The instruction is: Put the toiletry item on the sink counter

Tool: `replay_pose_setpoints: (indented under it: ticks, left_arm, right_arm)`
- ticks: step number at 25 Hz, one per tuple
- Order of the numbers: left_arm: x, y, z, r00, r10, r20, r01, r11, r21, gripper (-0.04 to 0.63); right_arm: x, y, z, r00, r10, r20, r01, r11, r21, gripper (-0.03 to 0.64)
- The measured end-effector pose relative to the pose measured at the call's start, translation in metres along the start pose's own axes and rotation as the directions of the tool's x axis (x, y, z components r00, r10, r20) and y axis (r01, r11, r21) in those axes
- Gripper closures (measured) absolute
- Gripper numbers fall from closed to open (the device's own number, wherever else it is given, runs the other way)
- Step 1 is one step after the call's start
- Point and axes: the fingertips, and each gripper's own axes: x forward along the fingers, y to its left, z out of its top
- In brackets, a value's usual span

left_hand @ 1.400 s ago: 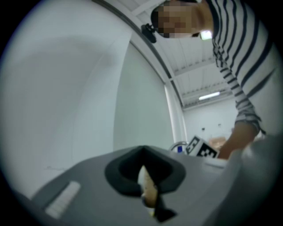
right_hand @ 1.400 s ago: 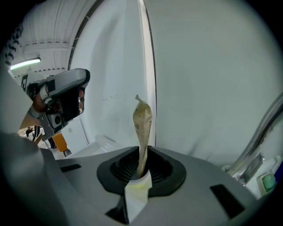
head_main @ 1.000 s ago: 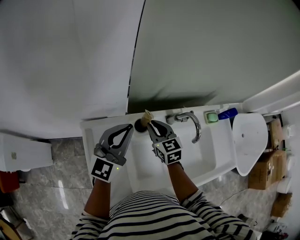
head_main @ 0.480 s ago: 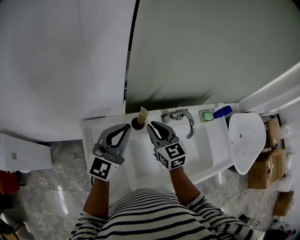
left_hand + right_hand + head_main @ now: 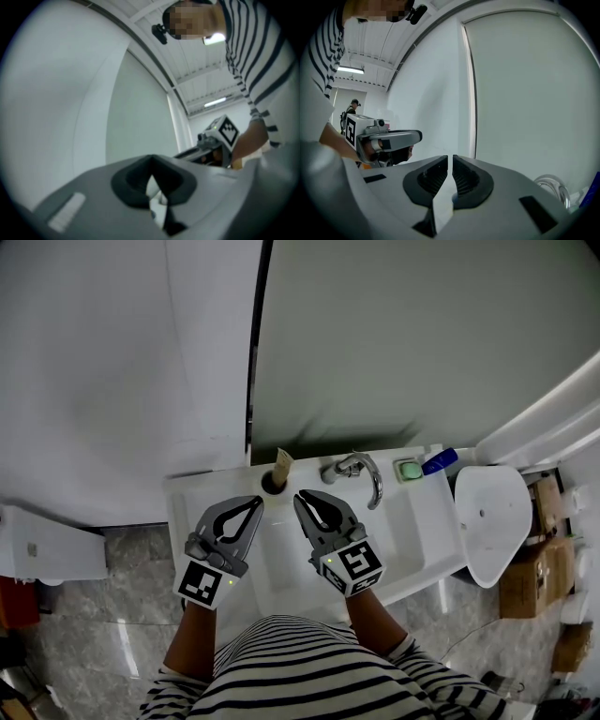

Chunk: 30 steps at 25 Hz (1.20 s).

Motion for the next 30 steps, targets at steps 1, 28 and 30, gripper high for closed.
replay_pose_setpoints:
  ticks: [1, 28, 30]
  left_arm:
    - [-0.002, -0.003, 0.001, 1.000, -0.013, -0.007, 0.014, 1.000, 0.026, 0.589]
    - [-0.018, -0.033, -0.003, 0.991, -0.117, -0.061, 0.119, 0.992, 0.039, 0.589]
    - [-0.018, -0.032, -0.004, 0.992, -0.112, -0.060, 0.114, 0.993, 0.026, 0.589]
  right_arm:
    - [-0.003, 0.004, 0.004, 1.000, 0.008, 0.012, -0.008, 1.000, -0.003, 0.592]
    - [-0.036, 0.062, 0.046, 0.974, 0.204, 0.099, -0.192, 0.974, -0.119, 0.611]
    - [-0.035, 0.062, 0.046, 0.974, 0.204, 0.097, -0.192, 0.974, -0.121, 0.611]
